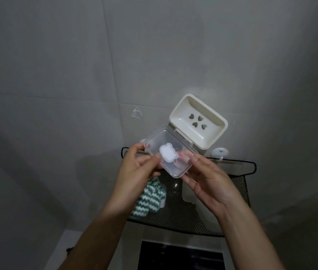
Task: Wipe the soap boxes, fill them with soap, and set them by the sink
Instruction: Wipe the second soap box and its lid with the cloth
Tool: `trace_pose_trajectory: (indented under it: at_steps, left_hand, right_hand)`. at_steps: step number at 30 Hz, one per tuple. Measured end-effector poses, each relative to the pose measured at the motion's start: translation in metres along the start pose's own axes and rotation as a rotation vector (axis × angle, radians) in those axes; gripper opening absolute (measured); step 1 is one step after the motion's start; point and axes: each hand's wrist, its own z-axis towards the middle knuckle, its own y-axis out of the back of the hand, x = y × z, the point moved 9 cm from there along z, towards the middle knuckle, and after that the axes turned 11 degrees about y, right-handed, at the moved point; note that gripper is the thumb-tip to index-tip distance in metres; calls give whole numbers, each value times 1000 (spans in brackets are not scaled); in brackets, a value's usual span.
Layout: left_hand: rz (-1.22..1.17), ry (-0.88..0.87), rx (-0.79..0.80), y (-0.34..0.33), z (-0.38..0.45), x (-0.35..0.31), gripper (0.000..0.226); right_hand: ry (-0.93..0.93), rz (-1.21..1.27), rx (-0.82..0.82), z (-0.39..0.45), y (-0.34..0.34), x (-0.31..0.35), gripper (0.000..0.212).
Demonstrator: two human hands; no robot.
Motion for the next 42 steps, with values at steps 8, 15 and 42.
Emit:
trace_pose_trajectory:
  at_steps: [8, 15, 42]
  left_hand:
    - [116, -115, -136, 45, 30, -50, 27]
    - [370, -210, 3, 57, 47, -81, 20]
    - [180, -191, -666, 115, -93, -34, 58]
  right_hand:
    - [45, -34, -78, -4, 9, -7, 38]
    - [130, -227, -141, -7, 11, 4, 37]
    - [-4, -390, 587, 32, -104, -32, 62]
